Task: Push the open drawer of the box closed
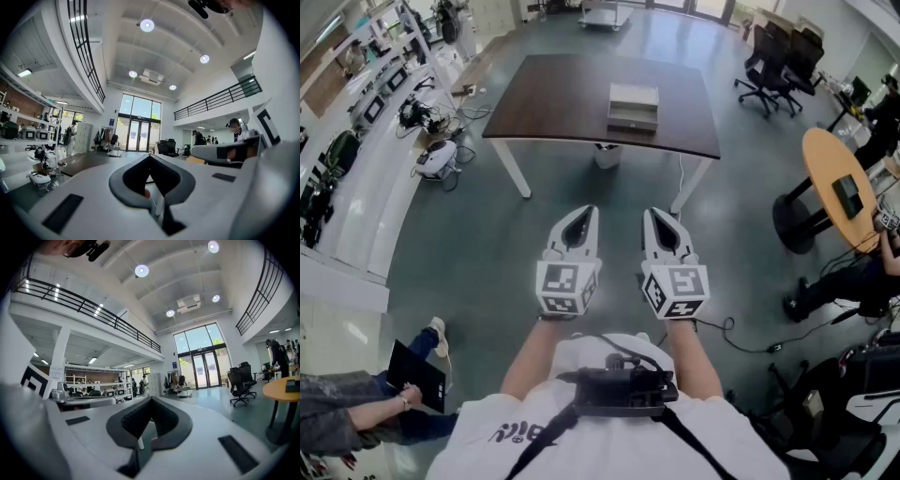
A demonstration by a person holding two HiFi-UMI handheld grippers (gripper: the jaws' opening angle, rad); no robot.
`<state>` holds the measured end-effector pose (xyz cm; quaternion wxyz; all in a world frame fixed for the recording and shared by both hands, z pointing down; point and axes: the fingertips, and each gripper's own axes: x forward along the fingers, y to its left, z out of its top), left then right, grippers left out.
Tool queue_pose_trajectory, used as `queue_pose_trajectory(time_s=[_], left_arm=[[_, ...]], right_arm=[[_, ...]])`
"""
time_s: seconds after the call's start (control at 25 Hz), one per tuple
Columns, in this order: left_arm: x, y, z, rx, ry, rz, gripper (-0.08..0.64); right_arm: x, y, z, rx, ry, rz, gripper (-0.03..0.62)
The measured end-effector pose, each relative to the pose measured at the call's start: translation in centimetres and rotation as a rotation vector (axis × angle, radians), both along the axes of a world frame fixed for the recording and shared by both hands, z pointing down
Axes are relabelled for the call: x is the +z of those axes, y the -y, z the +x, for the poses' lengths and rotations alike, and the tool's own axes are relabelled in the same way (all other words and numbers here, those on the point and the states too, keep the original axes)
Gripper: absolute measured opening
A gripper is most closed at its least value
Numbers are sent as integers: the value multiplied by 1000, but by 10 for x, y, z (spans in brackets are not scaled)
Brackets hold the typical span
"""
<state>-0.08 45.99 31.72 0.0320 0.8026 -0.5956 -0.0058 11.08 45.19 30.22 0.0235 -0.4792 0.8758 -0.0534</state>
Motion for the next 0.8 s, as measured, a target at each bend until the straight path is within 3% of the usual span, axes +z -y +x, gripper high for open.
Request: queue_pose_trajectory(time_s=[0.8], left_arm=[[8, -52, -133, -19, 13, -7, 12]], right_arm=[[11, -47, -127, 7, 28, 4, -6]])
